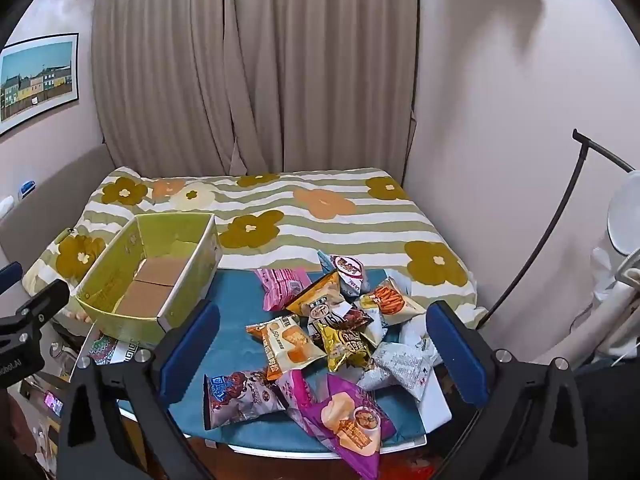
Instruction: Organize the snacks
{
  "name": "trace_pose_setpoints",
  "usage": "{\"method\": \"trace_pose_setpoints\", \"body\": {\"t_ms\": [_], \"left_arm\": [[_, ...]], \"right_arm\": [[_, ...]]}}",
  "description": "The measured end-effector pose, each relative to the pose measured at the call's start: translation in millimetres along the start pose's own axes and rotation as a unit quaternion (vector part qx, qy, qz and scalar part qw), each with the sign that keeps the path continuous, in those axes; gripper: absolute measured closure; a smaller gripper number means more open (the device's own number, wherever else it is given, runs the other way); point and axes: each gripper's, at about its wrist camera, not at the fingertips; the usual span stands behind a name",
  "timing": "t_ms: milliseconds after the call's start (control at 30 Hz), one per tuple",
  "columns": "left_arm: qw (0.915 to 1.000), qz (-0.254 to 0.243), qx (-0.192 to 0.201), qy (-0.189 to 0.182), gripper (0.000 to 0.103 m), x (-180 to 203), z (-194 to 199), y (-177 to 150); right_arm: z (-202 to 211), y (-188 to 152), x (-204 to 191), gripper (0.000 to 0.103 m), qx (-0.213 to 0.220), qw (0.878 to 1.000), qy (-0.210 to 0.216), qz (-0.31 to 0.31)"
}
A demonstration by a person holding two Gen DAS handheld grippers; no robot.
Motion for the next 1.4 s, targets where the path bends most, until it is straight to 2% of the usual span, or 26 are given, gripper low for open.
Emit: {"method": "trace_pose_setpoints", "body": {"t_ms": [133,333,1400], "left_arm": [[1.0000,-0.002,0.004,-0.002,0.000,-4,5,-2],[0.9998,-0.022,0.001,-0.001,0.000,10,12,1],[0.9999,-0.010,-0.003,-0.001,0.000,13,17,0]], "right_arm": [[3,-1,3,0.000,0.001,1.000,0.005,-0.012],[4,1,2,0.000,-0.002,1.000,0.003,-0.004],[2,3,0,0.000,0.000,1.000,0.015,0.004]]}}
Point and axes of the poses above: each gripper's, at about its wrist camera, not at the fingertips, and z roughly against the way its jaws point, x to its right, y to its top, and after that the axes turned 3 degrees about y, right-handed
